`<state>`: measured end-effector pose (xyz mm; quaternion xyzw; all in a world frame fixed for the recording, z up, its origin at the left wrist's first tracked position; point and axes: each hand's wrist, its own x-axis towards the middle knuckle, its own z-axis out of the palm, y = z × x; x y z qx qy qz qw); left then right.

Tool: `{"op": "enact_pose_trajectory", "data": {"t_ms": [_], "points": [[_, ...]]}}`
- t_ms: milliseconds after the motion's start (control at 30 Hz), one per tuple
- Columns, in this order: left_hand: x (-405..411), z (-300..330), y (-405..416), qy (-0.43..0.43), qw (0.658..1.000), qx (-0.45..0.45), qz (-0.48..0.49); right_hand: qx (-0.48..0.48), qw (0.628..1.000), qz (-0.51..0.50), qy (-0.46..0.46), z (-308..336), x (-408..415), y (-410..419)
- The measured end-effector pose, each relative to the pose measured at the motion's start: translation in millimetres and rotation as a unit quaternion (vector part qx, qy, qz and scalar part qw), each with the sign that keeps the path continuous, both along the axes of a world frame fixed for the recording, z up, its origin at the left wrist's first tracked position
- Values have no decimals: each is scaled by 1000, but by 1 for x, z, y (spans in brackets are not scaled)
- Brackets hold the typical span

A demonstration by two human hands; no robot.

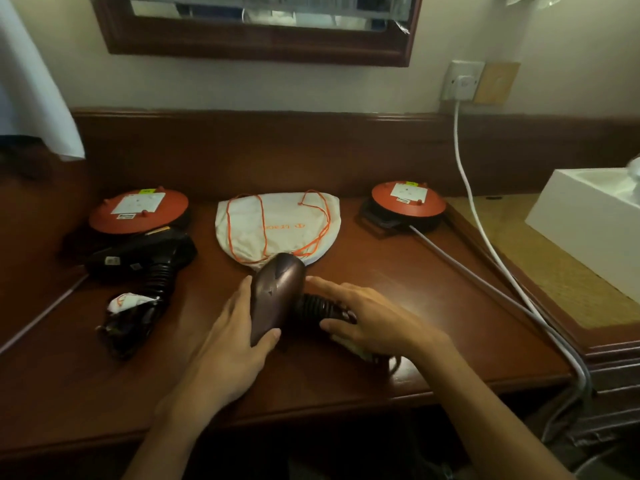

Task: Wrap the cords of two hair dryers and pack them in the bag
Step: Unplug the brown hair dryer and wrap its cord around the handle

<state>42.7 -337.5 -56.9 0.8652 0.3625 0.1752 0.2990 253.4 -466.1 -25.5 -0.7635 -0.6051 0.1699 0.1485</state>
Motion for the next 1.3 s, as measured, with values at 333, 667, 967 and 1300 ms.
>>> {"op": "enact_pose_trajectory", "data": {"t_ms": [333, 667, 967, 1300], "points": [[57, 2, 1, 56, 980, 185, -55, 21, 993, -112, -6, -29, -5, -26], [214, -3, -40, 74, 957, 242, -140, 12, 953, -301, -17, -29, 89, -78], [298, -5, -39, 90, 954, 224, -177, 20, 918, -396, -12, -32, 140, -73], [258, -11, -3, -65, 947, 211, -234, 0, 907, -419, -38, -32, 139, -61]]}}
